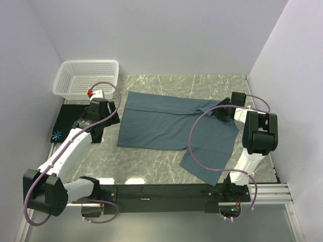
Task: Fold and stack the t-shirts
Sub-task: Fold the tshirt
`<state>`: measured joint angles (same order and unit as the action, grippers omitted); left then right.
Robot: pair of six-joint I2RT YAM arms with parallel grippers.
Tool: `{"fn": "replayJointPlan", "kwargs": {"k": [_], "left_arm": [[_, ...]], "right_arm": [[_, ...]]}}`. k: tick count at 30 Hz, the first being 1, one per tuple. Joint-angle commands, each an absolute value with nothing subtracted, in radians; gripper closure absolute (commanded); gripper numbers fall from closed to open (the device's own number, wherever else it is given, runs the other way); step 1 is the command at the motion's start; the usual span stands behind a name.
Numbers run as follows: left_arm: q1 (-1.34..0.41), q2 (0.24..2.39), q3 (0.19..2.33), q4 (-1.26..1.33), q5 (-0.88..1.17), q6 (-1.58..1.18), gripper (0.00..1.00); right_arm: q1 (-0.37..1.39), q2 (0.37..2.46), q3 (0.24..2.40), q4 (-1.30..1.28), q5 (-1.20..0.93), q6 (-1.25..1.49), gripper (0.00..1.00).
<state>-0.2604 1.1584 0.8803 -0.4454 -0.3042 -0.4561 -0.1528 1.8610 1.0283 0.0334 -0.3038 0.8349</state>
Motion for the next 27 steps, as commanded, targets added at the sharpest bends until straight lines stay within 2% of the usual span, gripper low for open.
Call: {"fn": "replayJointPlan", "kwargs": {"k": [1,4,10,16,20,27], "left_arm": [[-0.261,1.146,0.88,-0.422,-0.301,-0.443,0.12],[-0.261,1.149,0.881,-0.422,-0.299,-0.443,0.13],[-0.261,1.15,0.884,-0.422,-0.291,-0.445,0.13],[-0.261,1.144,0.881,-0.423,-0.291,-0.443,0.13],[-0.261,1.143,0.88,-0.42,-0.288,-0.443,0.13],[-0.261,1.146,0.884,-0.425,-0.278,-0.443,0.13]], "right_arm": [[-0.146,1.885,1.052,0.09,-0.302,0.861,0.54],[-0.146,1.882,1.043,0.109,-0.314,0.873,0.58],[-0.14,1.818,1.009,0.103,-0.318,0.862,0.75],[-0.138,1.781,0.976,0.094,-0.328,0.856,0.97],[-0.133,1.746,0.953,0.074,-0.333,0.862,0.98],[-0.123,1.649,0.927,-0.023,-0.31,0.842,0.95]]}}
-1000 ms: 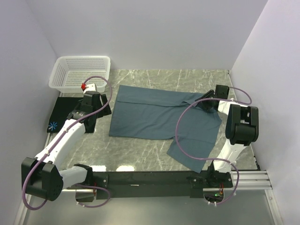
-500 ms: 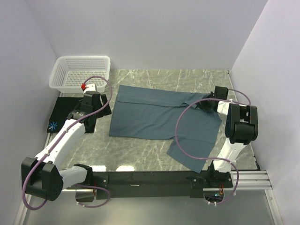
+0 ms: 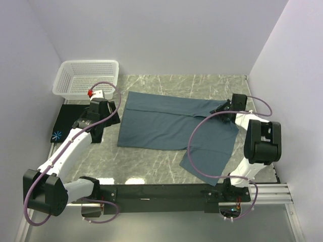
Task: Fold and stack the t-shirts
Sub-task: Fold the tshirt
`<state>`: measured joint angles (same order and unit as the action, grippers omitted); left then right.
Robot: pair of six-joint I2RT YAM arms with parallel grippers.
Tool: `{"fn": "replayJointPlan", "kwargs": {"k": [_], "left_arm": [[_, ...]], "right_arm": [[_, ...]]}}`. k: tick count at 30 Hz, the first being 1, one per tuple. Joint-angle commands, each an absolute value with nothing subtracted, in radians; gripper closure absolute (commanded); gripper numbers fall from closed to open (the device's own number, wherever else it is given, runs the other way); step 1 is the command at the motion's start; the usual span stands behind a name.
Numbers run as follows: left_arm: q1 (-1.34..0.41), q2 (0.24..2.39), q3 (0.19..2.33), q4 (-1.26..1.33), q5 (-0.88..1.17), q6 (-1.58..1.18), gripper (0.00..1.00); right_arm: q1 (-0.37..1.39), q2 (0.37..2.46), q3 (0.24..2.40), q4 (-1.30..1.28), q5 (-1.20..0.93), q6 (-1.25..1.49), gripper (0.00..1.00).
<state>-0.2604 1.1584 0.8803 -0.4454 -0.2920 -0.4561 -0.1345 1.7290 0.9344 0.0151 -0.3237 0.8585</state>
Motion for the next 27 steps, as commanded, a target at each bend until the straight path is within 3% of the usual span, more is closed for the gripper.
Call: {"fn": "replayJointPlan", "kwargs": {"k": [1,6,12,21,27], "left_arm": [[-0.261,1.144,0.884,-0.425,-0.278,-0.442,0.13],[-0.261,1.144,0.884,-0.426,-0.273,-0.442,0.13],[-0.261,1.147,0.885,-0.428,-0.267,-0.44,0.13],[-0.261,1.154,0.885,-0.428,-0.264,-0.442,0.13],[-0.261,1.155,0.884,-0.426,-0.265,-0.439,0.13]], "right_arm": [[-0.123,1.643,0.923,-0.037,-0.31,0.839,0.93],[-0.121,1.6,0.881,-0.061,-0.324,0.842,0.91],[-0.115,1.588,0.845,-0.074,-0.345,0.831,0.81],[-0.095,1.594,0.81,-0.035,-0.364,0.838,0.8],[-0.089,1.566,0.782,-0.034,-0.357,0.842,1.0]]}}
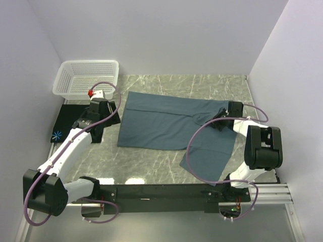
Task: Fold and stack the t-shirts
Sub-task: Fold the tshirt
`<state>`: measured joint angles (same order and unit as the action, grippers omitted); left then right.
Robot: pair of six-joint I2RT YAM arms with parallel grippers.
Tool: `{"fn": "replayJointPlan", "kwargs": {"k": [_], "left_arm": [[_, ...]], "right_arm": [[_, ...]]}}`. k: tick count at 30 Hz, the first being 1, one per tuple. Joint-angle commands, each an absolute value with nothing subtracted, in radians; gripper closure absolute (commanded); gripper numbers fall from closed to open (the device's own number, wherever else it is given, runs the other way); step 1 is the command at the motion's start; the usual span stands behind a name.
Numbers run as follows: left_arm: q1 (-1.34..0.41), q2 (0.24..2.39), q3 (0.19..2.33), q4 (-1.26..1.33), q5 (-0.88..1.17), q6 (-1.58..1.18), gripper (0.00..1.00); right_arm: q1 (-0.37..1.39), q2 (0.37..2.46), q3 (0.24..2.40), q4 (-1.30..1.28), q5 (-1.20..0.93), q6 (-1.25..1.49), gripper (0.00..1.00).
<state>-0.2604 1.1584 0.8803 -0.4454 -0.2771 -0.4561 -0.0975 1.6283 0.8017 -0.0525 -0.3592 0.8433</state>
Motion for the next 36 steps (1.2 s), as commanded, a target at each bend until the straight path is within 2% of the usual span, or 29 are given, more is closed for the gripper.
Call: {"fn": "replayJointPlan", "kwargs": {"k": [1,11,18,25,27,34,36], "left_arm": [[-0.261,1.157,0.884,-0.428,-0.265,-0.439,0.13],[-0.261,1.158,0.884,-0.428,-0.259,-0.439,0.12],[-0.261,1.163,0.885,-0.431,-0.255,-0.439,0.12],[-0.261,1.169,0.885,-0.433,-0.249,-0.436,0.12],[-0.261,1.17,0.887,-0.434,-0.244,-0.436,0.12],[-0.262,1.155,0.879,-0.414,-0.183,-0.439,0.12],[-0.262,1.152,0.879,-0.403,-0.149,-0.44,0.11]], "right_arm": [[-0.087,1.557,0.776,-0.043,-0.354,0.841,1.0],[-0.077,1.436,0.671,-0.043,-0.33,0.888,1.0],[-0.018,1.437,0.646,-0.057,-0.302,0.928,1.0],[0.025,1.448,0.664,-0.138,-0.321,0.847,0.7],[0.018,1.407,0.69,-0.166,-0.25,0.784,0.62],[-0.204,1.348,0.794,-0.181,-0.15,0.596,0.58],[-0.242,1.374,0.822,-0.176,-0.144,0.553,0.52]]}}
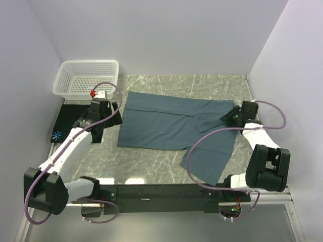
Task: Fold and stack the t-shirts
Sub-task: Fold the tshirt
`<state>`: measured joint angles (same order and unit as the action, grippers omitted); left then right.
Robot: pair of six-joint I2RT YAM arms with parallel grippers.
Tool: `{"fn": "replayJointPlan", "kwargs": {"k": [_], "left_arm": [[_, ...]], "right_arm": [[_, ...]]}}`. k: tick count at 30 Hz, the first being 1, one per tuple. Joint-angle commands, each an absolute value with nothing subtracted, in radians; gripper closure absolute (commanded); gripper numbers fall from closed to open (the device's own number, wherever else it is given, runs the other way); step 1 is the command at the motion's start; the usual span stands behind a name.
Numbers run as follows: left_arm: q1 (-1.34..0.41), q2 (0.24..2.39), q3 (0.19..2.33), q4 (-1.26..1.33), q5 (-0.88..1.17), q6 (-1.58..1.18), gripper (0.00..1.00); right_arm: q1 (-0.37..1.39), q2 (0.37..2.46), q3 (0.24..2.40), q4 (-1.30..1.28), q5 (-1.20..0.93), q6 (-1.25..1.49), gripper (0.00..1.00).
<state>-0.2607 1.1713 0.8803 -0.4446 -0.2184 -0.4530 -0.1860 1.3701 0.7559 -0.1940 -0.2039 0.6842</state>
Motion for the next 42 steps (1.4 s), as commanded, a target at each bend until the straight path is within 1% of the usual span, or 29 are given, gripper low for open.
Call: {"fn": "replayJointPlan", "kwargs": {"k": [1,2,3,8,15,22,25,29,34,35,42], "left_arm": [[-0.262,1.155,0.879,-0.403,-0.137,-0.44,0.11],[-0.262,1.161,0.88,-0.406,-0.137,-0.442,0.11],[-0.264,1.163,0.881,-0.411,-0.141,-0.442,0.11],[-0.265,1.161,0.876,-0.407,-0.16,-0.439,0.11],[-0.27,1.175,0.879,-0.411,-0.17,-0.436,0.11],[-0.273,1.183,0.879,-0.414,-0.178,-0.433,0.11],[-0.273,1.183,0.879,-0.413,-0.176,-0.433,0.11],[-0.273,1.181,0.877,-0.414,-0.176,-0.433,0.11],[-0.273,1.177,0.88,-0.416,-0.176,-0.431,0.11],[-0.273,1.175,0.881,-0.416,-0.175,-0.433,0.11],[-0.275,1.169,0.879,-0.416,-0.164,-0.433,0.11]], "right_arm": [[-0.258,1.406,0.842,-0.161,-0.15,0.534,0.5],[-0.29,1.42,0.847,-0.144,-0.166,0.508,0.44],[-0.305,1.434,0.848,-0.102,-0.213,0.499,0.42],[-0.368,1.552,0.897,-0.017,-0.343,0.44,0.36],[-0.393,1.707,1.0,-0.003,-0.474,0.384,0.36],[-0.393,1.821,1.054,-0.009,-0.526,0.362,0.37],[-0.391,1.838,1.055,-0.005,-0.572,0.354,0.38],[-0.391,1.838,1.048,-0.003,-0.618,0.351,0.45],[-0.39,1.781,0.982,0.044,-0.615,0.403,0.5],[-0.39,1.772,0.973,0.048,-0.615,0.42,0.53],[-0.388,1.658,0.878,0.06,-0.574,0.466,0.56]]}}
